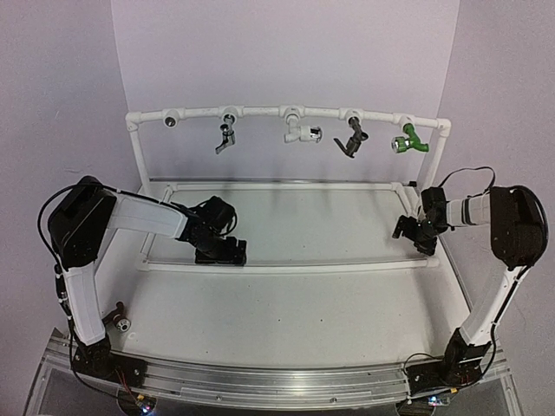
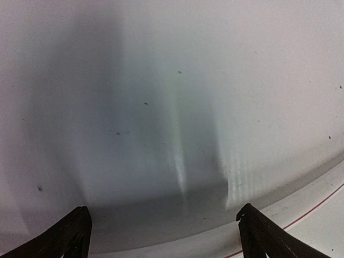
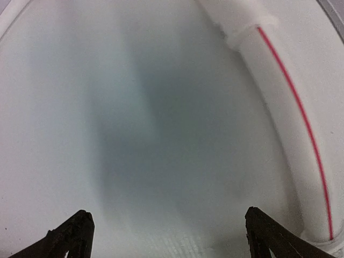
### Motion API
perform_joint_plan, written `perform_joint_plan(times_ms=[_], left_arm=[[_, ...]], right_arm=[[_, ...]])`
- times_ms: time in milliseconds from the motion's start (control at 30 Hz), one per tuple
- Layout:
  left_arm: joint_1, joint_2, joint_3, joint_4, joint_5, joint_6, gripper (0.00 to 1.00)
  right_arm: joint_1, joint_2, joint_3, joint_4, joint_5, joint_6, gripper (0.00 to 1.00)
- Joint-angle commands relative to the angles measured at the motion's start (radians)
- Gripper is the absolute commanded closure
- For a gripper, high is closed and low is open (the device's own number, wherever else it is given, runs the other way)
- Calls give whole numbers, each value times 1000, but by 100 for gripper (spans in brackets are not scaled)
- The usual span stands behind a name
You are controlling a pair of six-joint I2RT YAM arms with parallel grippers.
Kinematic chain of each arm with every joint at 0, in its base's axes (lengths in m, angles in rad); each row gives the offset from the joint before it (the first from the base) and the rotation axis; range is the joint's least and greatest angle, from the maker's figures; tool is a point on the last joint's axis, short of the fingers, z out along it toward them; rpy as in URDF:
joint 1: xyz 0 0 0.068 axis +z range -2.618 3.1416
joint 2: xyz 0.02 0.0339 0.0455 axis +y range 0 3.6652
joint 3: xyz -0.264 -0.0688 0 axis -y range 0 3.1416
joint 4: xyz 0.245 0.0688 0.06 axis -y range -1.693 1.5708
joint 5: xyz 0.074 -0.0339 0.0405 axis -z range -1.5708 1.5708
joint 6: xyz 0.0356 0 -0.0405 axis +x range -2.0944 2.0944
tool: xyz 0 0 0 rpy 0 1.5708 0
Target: Install the water faucets
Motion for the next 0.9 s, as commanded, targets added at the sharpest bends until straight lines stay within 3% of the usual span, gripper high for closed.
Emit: perform_joint_plan(times_ms=[0, 233, 533, 867], left_arm=[[-101, 0, -20, -38, 75, -91, 2], [-200, 43, 20, 1, 134, -131, 2], [-259, 159, 129, 93, 254, -176, 2], [-285, 178, 224, 114, 284, -158, 2]], right_arm=[[-70, 15, -27, 4, 87, 3, 2], [-123, 119, 62, -28, 248, -35, 2], [-130, 342, 352, -124, 343, -85, 2], [4, 75, 233, -142, 200, -103, 2]])
